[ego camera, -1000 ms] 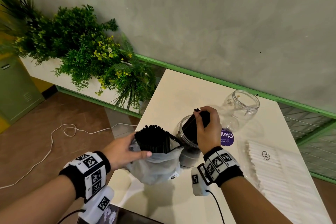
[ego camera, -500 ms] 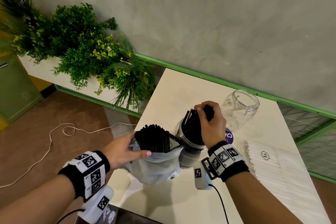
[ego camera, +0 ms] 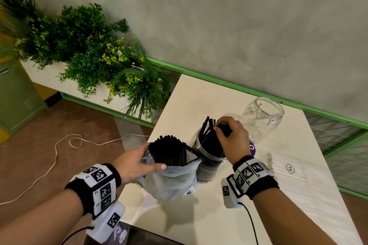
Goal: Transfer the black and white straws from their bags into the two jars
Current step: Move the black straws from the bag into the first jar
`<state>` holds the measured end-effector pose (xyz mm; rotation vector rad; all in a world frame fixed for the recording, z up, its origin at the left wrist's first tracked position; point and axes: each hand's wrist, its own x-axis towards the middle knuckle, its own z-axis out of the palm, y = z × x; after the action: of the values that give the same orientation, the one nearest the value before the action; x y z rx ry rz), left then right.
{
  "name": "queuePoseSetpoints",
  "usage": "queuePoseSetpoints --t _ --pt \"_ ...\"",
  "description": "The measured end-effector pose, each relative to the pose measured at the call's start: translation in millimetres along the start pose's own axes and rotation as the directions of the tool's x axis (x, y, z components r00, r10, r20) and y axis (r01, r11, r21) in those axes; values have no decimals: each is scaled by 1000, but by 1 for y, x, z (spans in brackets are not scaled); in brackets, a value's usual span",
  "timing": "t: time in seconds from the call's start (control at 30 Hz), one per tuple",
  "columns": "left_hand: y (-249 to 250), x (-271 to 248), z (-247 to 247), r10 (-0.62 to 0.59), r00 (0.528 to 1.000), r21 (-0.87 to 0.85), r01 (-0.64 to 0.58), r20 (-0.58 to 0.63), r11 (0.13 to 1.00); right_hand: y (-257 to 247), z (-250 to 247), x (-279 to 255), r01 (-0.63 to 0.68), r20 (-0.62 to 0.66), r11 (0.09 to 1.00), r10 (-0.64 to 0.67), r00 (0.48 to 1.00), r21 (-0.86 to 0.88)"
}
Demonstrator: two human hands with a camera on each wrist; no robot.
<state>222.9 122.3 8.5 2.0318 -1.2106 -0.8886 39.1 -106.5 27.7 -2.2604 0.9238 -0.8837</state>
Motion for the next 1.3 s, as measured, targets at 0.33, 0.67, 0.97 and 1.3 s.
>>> queuePoseSetpoints --t 0.33,0.67,0.97,1.3 --pt "-2 -2 1 -1 1000 -4 1 -15 1000 0 -10 11 36 -18 999 -36 999 9" --pt "6 -6 1 -4 1000 -22 4 6 1000 1 -27 6 85 105 995 -79 991 -52" --pt "4 -6 4 -4 1000 -2 4 12 1000 -1 -57 3 -103 253 988 71 965 118" --pt "8 -3 5 42 999 -24 -42 -12 999 5 -35 -7 22 32 1000 -22 999 -2"
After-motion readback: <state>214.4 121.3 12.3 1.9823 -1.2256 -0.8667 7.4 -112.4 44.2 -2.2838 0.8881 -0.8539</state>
